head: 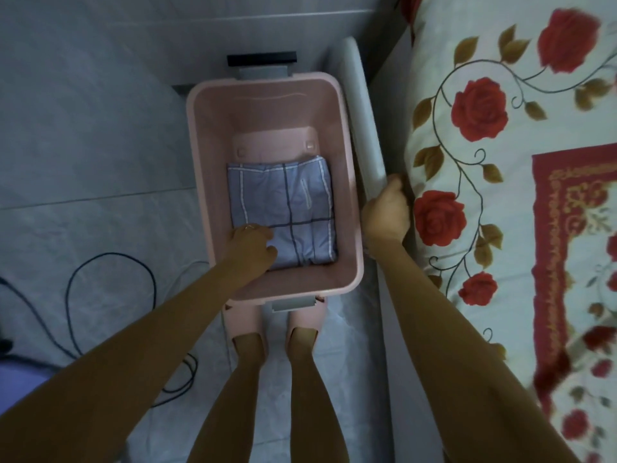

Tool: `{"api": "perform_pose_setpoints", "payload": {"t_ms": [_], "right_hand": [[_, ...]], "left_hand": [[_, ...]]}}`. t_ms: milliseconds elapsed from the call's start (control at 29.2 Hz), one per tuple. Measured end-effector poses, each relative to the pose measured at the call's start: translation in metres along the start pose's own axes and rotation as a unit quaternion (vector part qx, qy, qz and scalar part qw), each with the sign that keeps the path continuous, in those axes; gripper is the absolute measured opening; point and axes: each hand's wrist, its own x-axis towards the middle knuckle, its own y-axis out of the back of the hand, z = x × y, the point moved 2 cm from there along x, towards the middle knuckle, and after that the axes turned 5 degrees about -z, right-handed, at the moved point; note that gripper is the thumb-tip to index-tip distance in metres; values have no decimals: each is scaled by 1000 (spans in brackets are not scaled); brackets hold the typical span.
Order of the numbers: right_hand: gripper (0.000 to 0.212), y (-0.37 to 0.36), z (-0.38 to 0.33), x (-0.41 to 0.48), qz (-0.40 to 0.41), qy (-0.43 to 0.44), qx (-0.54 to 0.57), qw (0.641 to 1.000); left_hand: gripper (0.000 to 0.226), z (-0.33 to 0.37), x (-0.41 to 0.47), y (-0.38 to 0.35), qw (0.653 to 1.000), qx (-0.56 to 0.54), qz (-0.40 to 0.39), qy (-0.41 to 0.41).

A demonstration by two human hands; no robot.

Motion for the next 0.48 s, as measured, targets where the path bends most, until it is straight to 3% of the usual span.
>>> {"api": "perform_pose_setpoints", "payload": {"t_ms": [274, 480], "right_hand": [[37, 40, 2, -43, 84, 65, -101, 989], [35, 85, -14, -99, 106, 104, -73, 986]], "left_hand": [[37, 10, -25, -10, 1000, -11, -6, -23], [38, 35, -53, -9, 998, -41, -35, -27]]}}
